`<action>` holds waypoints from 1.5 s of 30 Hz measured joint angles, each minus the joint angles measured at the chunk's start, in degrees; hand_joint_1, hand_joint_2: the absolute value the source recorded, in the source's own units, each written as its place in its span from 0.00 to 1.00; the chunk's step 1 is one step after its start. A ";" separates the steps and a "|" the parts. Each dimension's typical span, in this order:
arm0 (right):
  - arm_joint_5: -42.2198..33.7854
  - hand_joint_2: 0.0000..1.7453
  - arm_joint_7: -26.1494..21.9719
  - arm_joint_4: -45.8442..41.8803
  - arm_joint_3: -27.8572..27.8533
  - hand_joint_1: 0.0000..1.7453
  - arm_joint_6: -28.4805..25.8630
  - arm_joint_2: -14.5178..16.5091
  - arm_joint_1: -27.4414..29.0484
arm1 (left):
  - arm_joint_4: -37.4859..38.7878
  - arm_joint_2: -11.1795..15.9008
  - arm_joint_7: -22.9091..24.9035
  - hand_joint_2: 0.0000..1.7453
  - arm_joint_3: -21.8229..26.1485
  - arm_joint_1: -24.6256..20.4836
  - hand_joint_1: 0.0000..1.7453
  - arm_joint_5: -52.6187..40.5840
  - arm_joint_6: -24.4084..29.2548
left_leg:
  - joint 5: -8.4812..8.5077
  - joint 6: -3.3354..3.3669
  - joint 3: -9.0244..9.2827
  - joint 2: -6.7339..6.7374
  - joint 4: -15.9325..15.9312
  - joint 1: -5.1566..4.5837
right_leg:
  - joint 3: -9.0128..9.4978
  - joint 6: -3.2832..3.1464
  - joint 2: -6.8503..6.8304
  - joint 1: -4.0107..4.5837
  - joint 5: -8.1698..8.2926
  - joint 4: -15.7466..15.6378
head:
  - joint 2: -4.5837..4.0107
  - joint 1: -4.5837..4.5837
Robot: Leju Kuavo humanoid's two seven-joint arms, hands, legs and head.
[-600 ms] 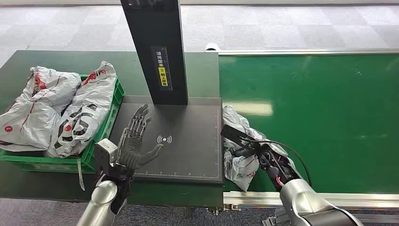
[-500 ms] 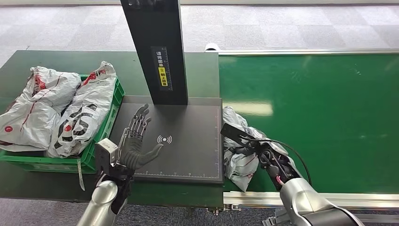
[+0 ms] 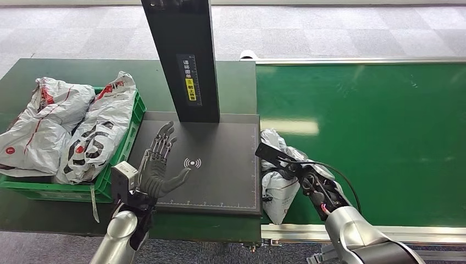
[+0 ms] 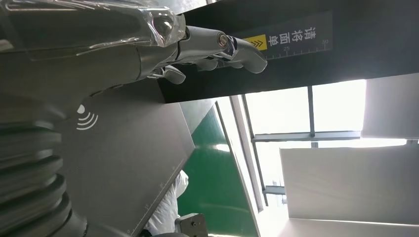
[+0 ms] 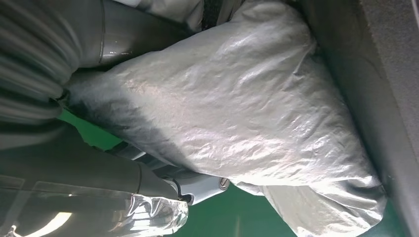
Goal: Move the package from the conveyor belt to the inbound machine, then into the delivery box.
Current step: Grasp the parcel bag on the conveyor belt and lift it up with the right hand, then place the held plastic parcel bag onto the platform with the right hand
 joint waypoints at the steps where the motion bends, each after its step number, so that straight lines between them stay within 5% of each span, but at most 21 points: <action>1: 0.00 1.00 0.00 0.02 -0.01 1.00 0.00 0.01 0.00 | -0.03 0.00 0.00 1.00 0.00 0.00 0.00 0.00 0.01 | 0.00 0.00 0.00 0.00 0.00 0.00 | 0.00 0.00 0.00 0.00 0.00 0.00 | -0.01 0.00; 12: -0.23 1.00 -3.15 0.07 0.00 1.00 -3.45 0.21 0.58 | -0.90 0.06 0.09 1.00 0.00 0.58 0.00 -0.15 0.53 | 0.00 0.00 -0.01 -0.04 -0.01 0.00 | 0.00 0.00 0.00 0.00 0.00 0.00 | 0.01 0.00; 20: -7.03 1.00 -11.89 -2.65 -2.37 1.00 -16.01 0.49 3.45 | -2.97 0.45 0.01 1.00 0.53 2.87 0.00 0.12 0.86 | 0.00 0.00 -0.07 -0.08 -0.01 0.00 | -0.04 0.00 0.00 0.00 0.00 0.00 | -0.02 -0.01; 24: -17.91 1.00 -21.46 -8.73 -7.93 1.00 -24.33 0.58 5.67 | -3.11 0.48 -0.37 1.00 0.70 3.01 0.00 0.78 0.92 | 0.01 0.01 -0.08 -0.09 0.00 -0.01 | -0.06 0.00 -0.03 0.00 0.00 0.00 | -0.01 0.00; 31: -30.57 1.00 -33.19 -22.66 -15.64 1.00 -31.00 0.68 11.31 | -1.57 0.39 -1.43 1.00 0.45 1.00 0.00 1.75 0.72 | -0.01 0.00 -0.07 -0.07 0.00 -0.01 | -0.09 0.00 -0.02 -0.01 0.00 0.00 | 0.01 -0.01; 40: -34.64 1.00 -38.19 -36.84 -17.83 1.00 -37.22 1.48 16.91 | 1.08 0.04 -2.30 1.00 -0.74 -1.68 0.00 1.97 1.08 | -0.01 0.00 -0.06 0.06 -0.01 -0.01 | -0.11 0.00 0.05 -0.01 0.01 0.00 | 0.00 -0.01; 45: -34.45 1.00 -40.21 -42.15 -17.42 1.00 -39.48 2.02 18.81 | 0.86 -0.51 -6.91 1.00 -0.57 -2.20 0.00 1.89 9.57 | -0.01 0.00 -0.07 0.06 -0.01 -0.01 | -0.10 0.00 0.05 -0.01 0.01 0.00 | 0.00 -0.01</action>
